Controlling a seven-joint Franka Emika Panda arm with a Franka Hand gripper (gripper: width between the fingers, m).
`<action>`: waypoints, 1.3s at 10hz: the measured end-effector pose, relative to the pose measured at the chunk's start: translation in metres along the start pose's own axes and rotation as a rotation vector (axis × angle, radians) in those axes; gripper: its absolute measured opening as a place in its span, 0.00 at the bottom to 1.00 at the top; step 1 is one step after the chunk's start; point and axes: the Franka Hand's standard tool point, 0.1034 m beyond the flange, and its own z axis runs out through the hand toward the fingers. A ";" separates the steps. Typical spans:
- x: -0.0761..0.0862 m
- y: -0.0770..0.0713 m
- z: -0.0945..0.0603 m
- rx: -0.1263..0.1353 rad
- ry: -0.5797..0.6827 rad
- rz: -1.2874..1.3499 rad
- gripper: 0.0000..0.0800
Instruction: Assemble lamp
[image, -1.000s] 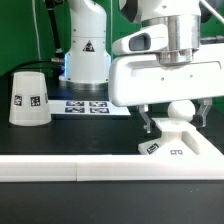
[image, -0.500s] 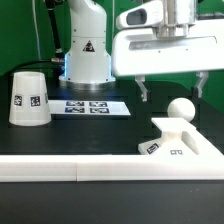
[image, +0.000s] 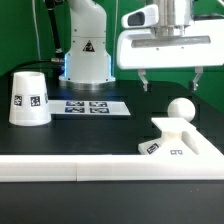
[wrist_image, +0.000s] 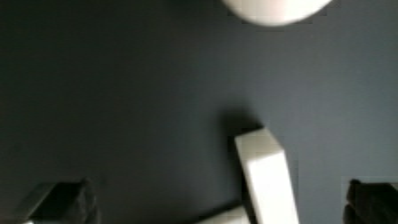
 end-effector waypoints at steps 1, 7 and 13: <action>-0.006 -0.007 0.006 -0.006 -0.010 -0.017 0.87; -0.028 -0.025 0.008 -0.011 -0.025 0.121 0.87; -0.038 -0.015 0.014 -0.016 -0.112 0.109 0.87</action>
Offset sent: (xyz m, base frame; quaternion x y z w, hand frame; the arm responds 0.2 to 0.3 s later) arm 0.0000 0.0000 0.0000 0.0000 0.0000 0.0000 1.0000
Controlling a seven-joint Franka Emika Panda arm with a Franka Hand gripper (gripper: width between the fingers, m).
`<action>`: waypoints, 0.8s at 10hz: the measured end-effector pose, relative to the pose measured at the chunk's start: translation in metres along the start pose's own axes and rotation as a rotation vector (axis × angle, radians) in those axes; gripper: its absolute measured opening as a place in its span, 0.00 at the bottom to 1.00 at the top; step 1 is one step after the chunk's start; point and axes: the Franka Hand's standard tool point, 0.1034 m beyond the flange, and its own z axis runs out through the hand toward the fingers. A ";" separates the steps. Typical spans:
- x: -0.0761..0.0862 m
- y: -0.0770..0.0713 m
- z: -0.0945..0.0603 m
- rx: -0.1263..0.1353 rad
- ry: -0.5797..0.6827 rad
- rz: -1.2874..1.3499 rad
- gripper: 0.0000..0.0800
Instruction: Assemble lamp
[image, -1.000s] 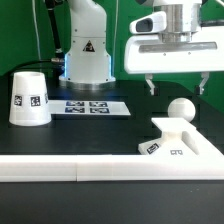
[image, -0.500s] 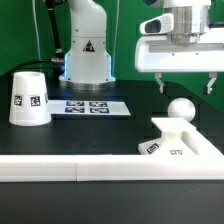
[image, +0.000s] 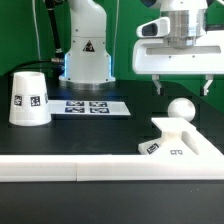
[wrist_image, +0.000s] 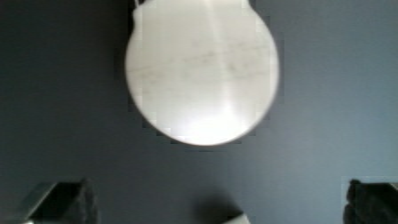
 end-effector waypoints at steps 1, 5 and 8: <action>0.004 0.001 -0.002 -0.009 -0.043 -0.001 0.87; 0.008 -0.001 -0.002 -0.023 -0.295 -0.021 0.87; 0.007 0.007 0.001 -0.050 -0.476 -0.006 0.87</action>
Offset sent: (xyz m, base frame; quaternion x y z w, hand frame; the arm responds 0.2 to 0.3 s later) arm 0.0053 0.0203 0.0054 0.0372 -0.1848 -0.0070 0.9820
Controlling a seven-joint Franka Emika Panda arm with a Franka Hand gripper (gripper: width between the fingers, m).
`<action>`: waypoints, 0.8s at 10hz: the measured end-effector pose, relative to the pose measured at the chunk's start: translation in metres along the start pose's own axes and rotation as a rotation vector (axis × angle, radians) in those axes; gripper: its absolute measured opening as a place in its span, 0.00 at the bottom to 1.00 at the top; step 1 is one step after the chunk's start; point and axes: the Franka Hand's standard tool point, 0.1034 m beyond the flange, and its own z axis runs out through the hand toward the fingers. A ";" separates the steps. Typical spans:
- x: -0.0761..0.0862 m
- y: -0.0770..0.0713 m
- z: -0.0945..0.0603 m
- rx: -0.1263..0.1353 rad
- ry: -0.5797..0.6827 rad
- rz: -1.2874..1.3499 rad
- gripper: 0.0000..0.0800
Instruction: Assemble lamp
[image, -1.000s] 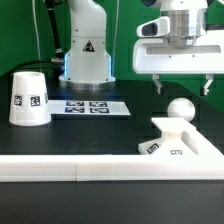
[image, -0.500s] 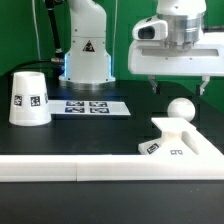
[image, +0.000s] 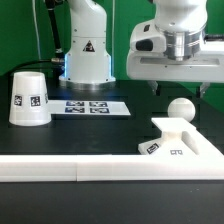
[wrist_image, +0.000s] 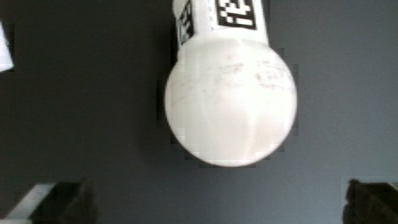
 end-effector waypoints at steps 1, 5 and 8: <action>0.000 0.000 0.003 -0.011 -0.066 0.004 0.87; 0.001 -0.003 0.011 -0.048 -0.290 0.008 0.87; 0.001 -0.012 0.024 -0.050 -0.269 -0.005 0.87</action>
Offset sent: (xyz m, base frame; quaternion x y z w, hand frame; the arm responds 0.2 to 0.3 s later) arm 0.0060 0.0123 0.0009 0.0055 -0.1938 0.0178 0.9809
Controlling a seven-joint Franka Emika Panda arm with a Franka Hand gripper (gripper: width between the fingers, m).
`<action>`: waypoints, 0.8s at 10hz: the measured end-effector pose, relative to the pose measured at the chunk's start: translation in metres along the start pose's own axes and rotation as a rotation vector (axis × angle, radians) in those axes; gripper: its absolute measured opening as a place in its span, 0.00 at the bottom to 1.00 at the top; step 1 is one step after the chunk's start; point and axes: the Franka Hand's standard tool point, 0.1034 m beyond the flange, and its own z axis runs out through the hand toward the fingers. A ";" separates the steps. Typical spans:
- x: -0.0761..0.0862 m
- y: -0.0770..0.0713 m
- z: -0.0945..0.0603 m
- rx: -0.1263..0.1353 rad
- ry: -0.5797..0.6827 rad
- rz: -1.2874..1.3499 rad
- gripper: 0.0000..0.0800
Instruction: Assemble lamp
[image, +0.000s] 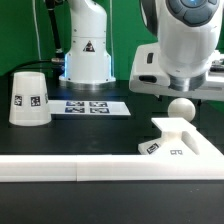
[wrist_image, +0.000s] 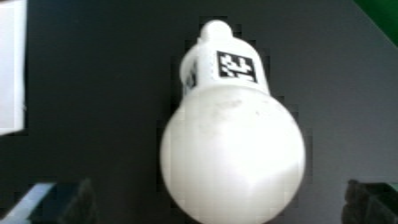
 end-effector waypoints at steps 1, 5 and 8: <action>-0.001 -0.001 0.006 -0.005 -0.004 -0.001 0.87; -0.001 -0.003 0.024 -0.017 0.011 -0.004 0.87; 0.000 -0.002 0.036 -0.025 0.018 -0.005 0.87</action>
Offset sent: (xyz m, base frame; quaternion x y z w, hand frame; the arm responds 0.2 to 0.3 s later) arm -0.0158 0.0062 -0.0127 -0.0064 0.0156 0.0086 0.9998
